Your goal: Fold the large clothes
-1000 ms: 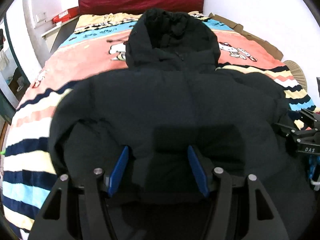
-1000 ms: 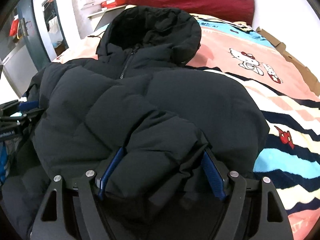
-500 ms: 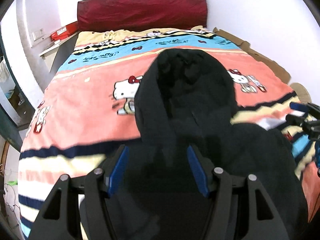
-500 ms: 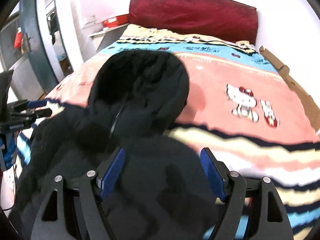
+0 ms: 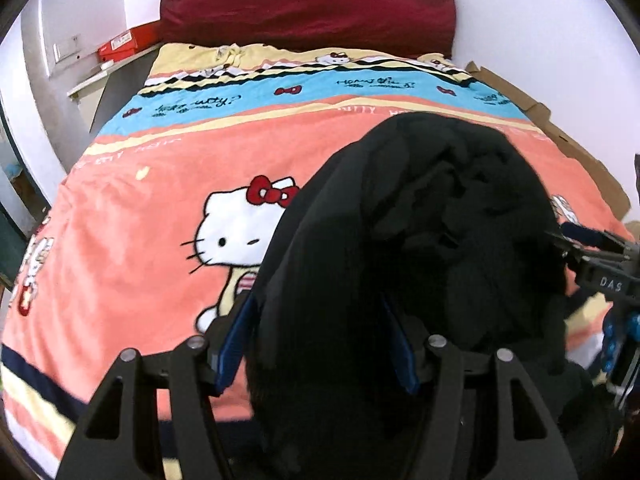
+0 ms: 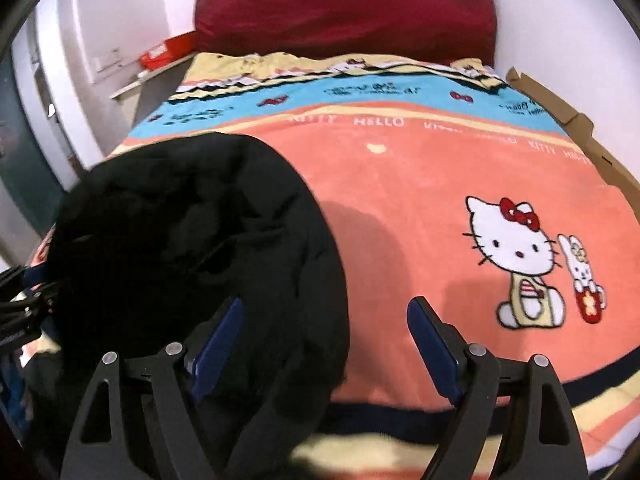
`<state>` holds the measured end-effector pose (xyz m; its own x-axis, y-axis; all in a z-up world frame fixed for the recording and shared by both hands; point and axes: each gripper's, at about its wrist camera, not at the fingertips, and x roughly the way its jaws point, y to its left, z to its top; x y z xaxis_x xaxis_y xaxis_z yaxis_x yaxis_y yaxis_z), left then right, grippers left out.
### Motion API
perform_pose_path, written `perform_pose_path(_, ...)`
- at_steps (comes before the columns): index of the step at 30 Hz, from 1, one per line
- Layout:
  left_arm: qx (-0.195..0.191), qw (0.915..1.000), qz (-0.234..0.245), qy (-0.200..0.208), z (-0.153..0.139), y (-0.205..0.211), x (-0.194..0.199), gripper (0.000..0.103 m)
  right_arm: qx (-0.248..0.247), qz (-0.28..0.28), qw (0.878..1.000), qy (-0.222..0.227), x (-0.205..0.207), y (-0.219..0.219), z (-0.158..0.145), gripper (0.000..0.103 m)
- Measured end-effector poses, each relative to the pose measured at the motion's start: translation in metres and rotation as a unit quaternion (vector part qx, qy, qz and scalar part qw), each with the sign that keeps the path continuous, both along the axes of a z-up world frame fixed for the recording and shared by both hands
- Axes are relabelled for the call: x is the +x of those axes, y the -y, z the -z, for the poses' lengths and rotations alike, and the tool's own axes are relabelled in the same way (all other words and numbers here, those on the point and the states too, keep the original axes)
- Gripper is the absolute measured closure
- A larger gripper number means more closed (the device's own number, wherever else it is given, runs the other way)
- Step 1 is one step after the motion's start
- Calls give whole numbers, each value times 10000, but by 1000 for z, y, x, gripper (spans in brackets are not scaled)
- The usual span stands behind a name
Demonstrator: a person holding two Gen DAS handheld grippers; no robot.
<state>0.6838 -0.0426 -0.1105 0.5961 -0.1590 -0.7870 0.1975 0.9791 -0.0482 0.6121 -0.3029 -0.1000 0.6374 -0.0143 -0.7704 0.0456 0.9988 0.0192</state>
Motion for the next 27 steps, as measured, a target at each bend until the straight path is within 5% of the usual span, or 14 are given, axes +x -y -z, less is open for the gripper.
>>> perform_pose_path(4, -131, 9999, -77, -25, 18, 2, 13, 45, 24, 122, 9999, -95, 22, 2, 24, 21)
perform_pose_path(5, -130, 9999, -75, 7, 20, 3, 14, 48, 61, 95, 9999, -102, 24, 2, 27, 30)
perform_pose_path(6, -93, 9999, -82, 39, 21, 3, 13, 54, 102, 49, 9999, -110, 25, 0, 30, 49)
perform_pose_path(8, -98, 9999, -89, -5, 20, 1, 12, 80, 95, -126, 9998, -145, 24, -7, 32, 84)
perform_pose_path(9, -123, 9999, -116, 6, 18, -1, 11, 83, 31, -211, 9997, -106, 20, -11, 30, 88)
perform_pose_path(15, -551, 9984, -26, 137, -11, -21, -35, 92, 308, -642, 9972, 218, -35, -19, -15, 94)
perform_pose_path(23, -1180, 9891, 560, 674, -79, -59, -166, 92, 572, -1474, 9822, 1012, -187, -35, -93, 95)
perform_pose_path(27, -1169, 9881, 701, 709, -93, -79, -225, 92, 687, -1600, 9764, 1275, -265, -50, -110, 94)
